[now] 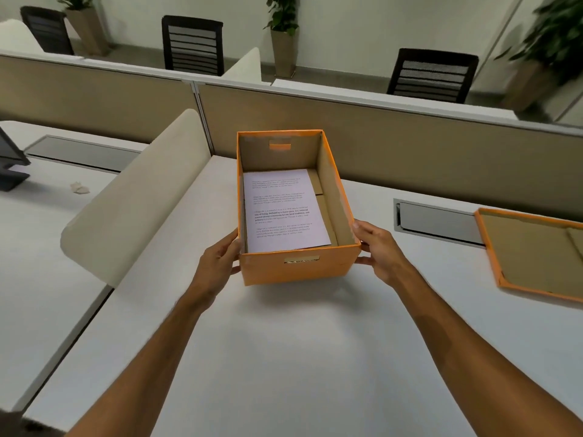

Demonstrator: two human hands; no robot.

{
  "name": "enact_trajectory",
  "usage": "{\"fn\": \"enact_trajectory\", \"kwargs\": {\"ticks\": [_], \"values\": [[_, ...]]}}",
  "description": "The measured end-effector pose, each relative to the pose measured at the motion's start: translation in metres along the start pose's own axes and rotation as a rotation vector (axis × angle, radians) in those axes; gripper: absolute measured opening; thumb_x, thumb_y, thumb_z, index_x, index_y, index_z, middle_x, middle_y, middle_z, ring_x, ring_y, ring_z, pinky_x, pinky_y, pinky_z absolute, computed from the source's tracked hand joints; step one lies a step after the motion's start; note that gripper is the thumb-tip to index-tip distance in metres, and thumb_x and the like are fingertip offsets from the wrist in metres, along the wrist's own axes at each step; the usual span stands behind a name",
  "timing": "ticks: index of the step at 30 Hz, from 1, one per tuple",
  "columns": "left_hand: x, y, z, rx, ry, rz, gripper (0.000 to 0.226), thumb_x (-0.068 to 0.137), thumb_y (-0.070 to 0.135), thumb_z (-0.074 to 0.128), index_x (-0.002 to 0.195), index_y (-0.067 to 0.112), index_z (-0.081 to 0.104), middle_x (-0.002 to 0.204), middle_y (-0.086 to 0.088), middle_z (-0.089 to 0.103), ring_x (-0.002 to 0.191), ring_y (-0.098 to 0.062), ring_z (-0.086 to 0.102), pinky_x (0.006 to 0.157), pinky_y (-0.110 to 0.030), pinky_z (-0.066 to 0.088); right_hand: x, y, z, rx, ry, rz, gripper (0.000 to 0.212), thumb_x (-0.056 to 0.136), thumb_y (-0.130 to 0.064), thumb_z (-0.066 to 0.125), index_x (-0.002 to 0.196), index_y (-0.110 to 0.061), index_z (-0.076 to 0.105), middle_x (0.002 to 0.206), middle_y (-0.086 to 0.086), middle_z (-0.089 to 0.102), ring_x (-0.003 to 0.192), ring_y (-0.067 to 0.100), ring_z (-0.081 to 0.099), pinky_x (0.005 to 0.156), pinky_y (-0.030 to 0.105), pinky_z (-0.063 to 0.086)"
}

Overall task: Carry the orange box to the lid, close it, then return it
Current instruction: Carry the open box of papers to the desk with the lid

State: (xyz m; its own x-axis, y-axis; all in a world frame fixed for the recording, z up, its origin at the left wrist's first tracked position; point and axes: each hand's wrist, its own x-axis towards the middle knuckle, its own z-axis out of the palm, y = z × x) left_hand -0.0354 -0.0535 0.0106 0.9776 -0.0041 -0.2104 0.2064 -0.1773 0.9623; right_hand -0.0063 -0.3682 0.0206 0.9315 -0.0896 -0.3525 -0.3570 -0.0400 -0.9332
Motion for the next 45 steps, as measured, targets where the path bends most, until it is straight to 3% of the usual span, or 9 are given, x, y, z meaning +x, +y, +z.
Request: {"fn": "enact_trajectory", "kwargs": {"ticks": [5,8,11,17,23,28,32,39,45], "values": [[-0.046,0.005,0.045,0.02,-0.049,0.013,0.041,0.103,0.039,0.042,0.143,0.036,0.05,0.129,0.011,0.066,0.114,-0.018,0.065,0.093,-0.041,0.056,-0.062,0.018,-0.051,0.021,0.064,-0.018,0.022,0.1,-0.033,0.049,0.117,-0.031,0.063,0.098,-0.012,0.071,0.089,0.017,0.068,0.064,0.035,0.055],[-0.081,0.008,0.073,0.026,-0.065,0.015,0.036,0.103,0.038,0.044,0.137,0.04,0.054,0.111,0.026,0.071,0.108,-0.012,0.068,0.085,-0.033,0.058,-0.101,0.032,-0.083,0.029,0.088,-0.02,0.032,0.099,-0.034,0.05,0.128,-0.028,0.062,0.107,-0.006,0.072,0.097,0.02,0.069,0.066,0.038,0.057],[-0.117,0.011,0.099,0.018,-0.066,0.018,0.03,0.102,0.037,0.046,0.128,0.046,0.057,0.102,0.031,0.072,0.104,-0.011,0.069,0.083,-0.034,0.058,-0.142,0.047,-0.113,0.057,0.115,-0.018,0.033,0.099,-0.033,0.052,0.129,-0.027,0.062,0.11,-0.003,0.072,0.099,0.022,0.068,0.067,0.039,0.057],[-0.185,0.007,0.147,-0.005,-0.075,0.016,0.036,0.101,0.033,0.048,0.134,0.031,0.061,0.123,0.01,0.069,0.111,-0.023,0.067,0.087,-0.044,0.058,-0.221,0.078,-0.161,0.114,0.167,-0.018,0.032,0.097,-0.031,0.056,0.128,-0.026,0.062,0.108,-0.005,0.071,0.1,0.022,0.066,0.071,0.043,0.056],[-0.231,0.003,0.181,-0.025,-0.093,-0.016,0.037,0.1,0.034,0.048,0.133,0.026,0.062,0.129,0.002,0.067,0.112,-0.028,0.065,0.088,-0.052,0.057,-0.278,0.107,-0.193,0.155,0.234,-0.005,0.033,0.095,-0.03,0.059,0.127,-0.026,0.064,0.11,-0.003,0.073,0.101,0.022,0.068,0.078,0.048,0.057],[-0.252,-0.005,0.196,-0.018,-0.113,-0.04,0.033,0.101,0.031,0.047,0.127,0.025,0.066,0.129,0.002,0.066,0.112,-0.029,0.065,0.087,-0.051,0.058,-0.305,0.127,-0.203,0.2,0.28,0.018,0.035,0.094,-0.031,0.061,0.128,-0.025,0.064,0.113,-0.002,0.073,0.105,0.024,0.067,0.086,0.053,0.054],[-0.26,-0.013,0.198,-0.02,-0.134,-0.056,0.035,0.101,0.027,0.046,0.129,0.019,0.065,0.124,0.007,0.065,0.111,-0.028,0.065,0.085,-0.048,0.057,-0.32,0.143,-0.2,0.23,0.307,0.037,0.033,0.095,-0.029,0.06,0.128,-0.026,0.065,0.112,-0.003,0.074,0.105,0.023,0.067,0.081,0.048,0.055],[-0.278,-0.037,0.19,0.015,-0.158,-0.085,0.037,0.102,0.032,0.047,0.13,0.016,0.064,0.132,0.0,0.064,0.113,-0.03,0.065,0.092,-0.055,0.054,-0.341,0.169,-0.183,0.221,0.367,0.06,0.032,0.096,-0.036,0.056,0.126,-0.03,0.064,0.114,-0.006,0.071,0.105,0.023,0.065,0.076,0.047,0.055],[-0.293,-0.052,0.181,0.02,-0.169,-0.096,0.038,0.101,0.033,0.048,0.134,0.019,0.062,0.132,-0.003,0.065,0.113,-0.03,0.065,0.092,-0.055,0.055,-0.354,0.187,-0.171,0.219,0.408,0.096,0.034,0.095,-0.037,0.057,0.128,-0.03,0.064,0.125,-0.001,0.067,0.114,0.031,0.062,0.089,0.059,0.052]]}}
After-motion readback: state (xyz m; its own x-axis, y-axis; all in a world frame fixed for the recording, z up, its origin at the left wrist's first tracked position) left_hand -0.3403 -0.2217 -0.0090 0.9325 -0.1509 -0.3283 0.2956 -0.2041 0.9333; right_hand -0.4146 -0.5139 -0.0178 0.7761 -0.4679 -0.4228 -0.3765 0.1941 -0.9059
